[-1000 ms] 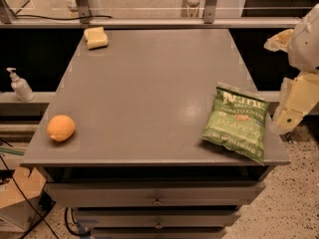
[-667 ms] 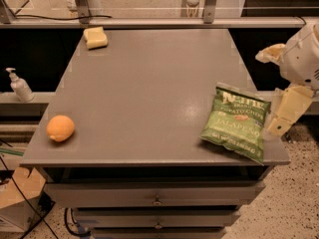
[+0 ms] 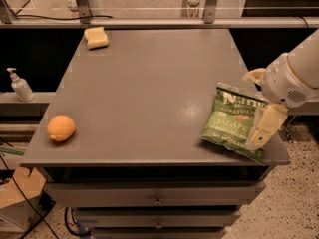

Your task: Move green jalapeno chip bag near sponge

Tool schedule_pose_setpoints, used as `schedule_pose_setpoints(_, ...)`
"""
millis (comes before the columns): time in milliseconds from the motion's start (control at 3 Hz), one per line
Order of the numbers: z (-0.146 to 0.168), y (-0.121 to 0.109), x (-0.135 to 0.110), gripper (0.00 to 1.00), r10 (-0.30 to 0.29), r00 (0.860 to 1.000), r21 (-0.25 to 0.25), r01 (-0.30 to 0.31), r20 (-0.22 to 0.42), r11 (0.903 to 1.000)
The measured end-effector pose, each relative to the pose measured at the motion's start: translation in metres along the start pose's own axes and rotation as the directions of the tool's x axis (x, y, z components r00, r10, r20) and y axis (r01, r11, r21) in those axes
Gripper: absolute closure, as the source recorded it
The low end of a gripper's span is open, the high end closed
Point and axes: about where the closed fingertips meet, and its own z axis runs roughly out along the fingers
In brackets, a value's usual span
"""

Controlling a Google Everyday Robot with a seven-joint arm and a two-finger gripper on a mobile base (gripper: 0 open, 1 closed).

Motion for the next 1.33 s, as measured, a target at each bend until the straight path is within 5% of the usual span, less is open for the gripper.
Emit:
schedule_pose_setpoints(333, 0.027, 0.002, 0.006, 0.0, 0.012, 1.0, -0.056, -0.012, 0.005, 0.9984)
schedule_pose_setpoints(1333, 0.045, 0.005, 0.015, 0.64, 0.041, 0.999, -0.123, -0.04, 0.006, 0.9917)
